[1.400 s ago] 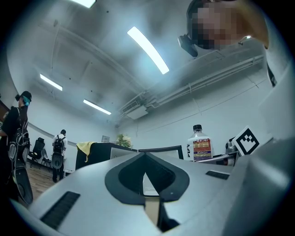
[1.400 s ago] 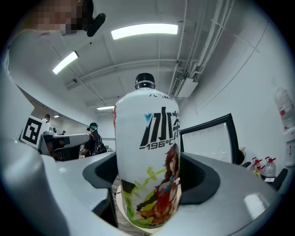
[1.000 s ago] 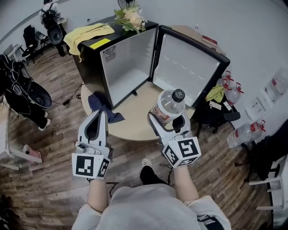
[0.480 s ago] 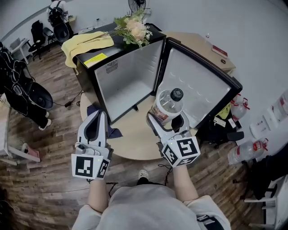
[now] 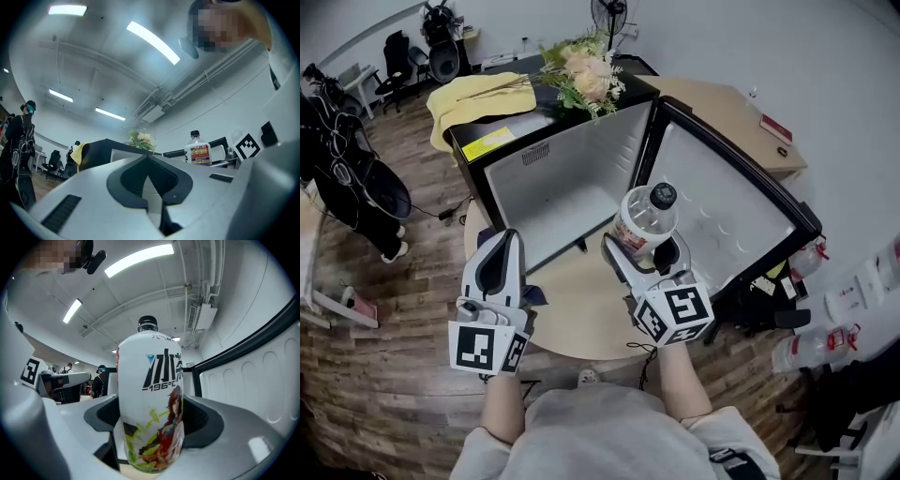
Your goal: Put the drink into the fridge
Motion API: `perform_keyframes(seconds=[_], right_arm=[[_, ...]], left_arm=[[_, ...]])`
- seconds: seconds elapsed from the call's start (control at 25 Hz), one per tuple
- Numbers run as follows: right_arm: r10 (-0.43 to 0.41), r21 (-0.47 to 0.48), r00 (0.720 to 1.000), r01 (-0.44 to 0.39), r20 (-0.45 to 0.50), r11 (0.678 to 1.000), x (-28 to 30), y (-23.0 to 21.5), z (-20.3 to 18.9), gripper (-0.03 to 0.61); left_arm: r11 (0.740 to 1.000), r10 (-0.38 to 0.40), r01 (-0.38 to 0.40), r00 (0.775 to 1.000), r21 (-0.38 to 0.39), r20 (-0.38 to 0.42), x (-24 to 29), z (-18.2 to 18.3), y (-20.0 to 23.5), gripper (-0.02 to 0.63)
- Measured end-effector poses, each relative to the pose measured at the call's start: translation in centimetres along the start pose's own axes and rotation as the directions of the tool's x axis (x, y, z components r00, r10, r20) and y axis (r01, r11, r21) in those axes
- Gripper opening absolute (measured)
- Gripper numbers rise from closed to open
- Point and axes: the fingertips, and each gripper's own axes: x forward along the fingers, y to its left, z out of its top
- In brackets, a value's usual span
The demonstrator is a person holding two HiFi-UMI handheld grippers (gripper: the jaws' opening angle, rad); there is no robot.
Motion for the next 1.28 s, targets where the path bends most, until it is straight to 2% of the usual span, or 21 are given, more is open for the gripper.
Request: perform_keyframes(seconds=[0.2,0.56,0.88,1.04,1.28], right_arm=[[0.04,0.014,0.999,-0.04,-0.02,0.999,2.1,-1.2,-1.0,0.399],[0.076,0.066,0.994,-0.071,-0.081,0.995,5.0,-1.6,-4.6,0.399],[0.065,0.071,0.991,-0.056,-0.121,0.996,9.1,-2.1,-7.8,0.399],[0.048,0.069,0.989,-0.039,-0.141,0.997,11.5,-2.7,-9.4,0.399],[0.028,0.051,0.986,-0.019,-0.165,0.999,14.9,-3.5,-11.8,0.399]], left_arm=[[1.0,0.019,-0.019,1.0,0.003,-0.002,1.4,-0.6,-0.4,0.008],[1.0,-0.011,0.011,0.999,0.004,-0.045,3.0,-2.5,-0.9,0.008],[0.997,-0.078,0.076,0.993,-0.032,-0.092,4.5,-5.0,-0.8,0.008],[0.991,-0.12,0.109,0.983,-0.082,-0.143,5.0,-6.8,-0.9,0.008],[0.98,-0.177,0.159,0.97,-0.119,-0.165,6.0,-8.6,-0.9,0.008]])
